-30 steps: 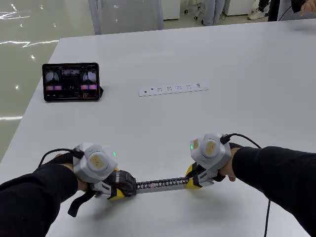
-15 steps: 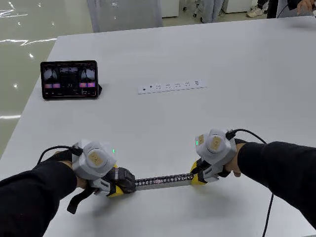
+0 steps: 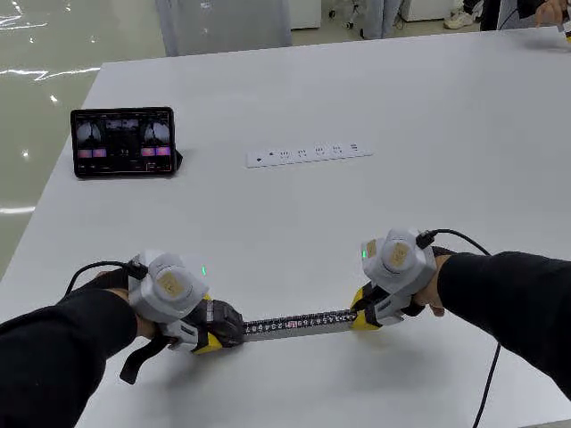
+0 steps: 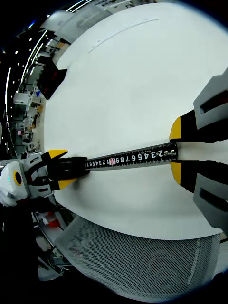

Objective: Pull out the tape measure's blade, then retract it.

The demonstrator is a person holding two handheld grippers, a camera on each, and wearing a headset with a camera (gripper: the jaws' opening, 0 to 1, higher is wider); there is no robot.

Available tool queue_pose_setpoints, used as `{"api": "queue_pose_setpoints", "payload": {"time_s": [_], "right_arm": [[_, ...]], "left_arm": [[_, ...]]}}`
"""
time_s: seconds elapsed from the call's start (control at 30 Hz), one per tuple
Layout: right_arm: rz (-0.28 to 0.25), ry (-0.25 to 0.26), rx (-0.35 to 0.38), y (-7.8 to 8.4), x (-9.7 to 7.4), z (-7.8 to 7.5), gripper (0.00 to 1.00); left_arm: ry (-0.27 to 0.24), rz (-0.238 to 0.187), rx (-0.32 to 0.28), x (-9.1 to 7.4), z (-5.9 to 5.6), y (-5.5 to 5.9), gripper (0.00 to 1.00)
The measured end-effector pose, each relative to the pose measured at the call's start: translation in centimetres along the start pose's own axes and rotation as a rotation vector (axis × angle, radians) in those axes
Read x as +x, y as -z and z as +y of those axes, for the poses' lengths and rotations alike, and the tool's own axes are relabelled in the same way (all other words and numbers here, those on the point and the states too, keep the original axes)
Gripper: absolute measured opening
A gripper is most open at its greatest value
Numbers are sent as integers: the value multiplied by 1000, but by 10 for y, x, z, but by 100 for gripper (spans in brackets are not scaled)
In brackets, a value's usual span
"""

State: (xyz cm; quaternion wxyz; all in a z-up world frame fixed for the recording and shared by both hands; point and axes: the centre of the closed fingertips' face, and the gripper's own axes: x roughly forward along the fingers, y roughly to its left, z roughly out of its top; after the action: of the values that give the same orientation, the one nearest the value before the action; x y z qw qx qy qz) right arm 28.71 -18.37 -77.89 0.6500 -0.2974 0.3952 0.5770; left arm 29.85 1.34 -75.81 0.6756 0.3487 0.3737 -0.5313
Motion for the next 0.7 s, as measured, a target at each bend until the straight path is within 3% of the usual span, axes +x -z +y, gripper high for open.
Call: {"api": "queue_pose_setpoints", "payload": {"time_s": [0.7], "right_arm": [[11,11,15,15,-10,-2,9]], "left_arm": [[-1,-3,-2,0,0,0,34]]}}
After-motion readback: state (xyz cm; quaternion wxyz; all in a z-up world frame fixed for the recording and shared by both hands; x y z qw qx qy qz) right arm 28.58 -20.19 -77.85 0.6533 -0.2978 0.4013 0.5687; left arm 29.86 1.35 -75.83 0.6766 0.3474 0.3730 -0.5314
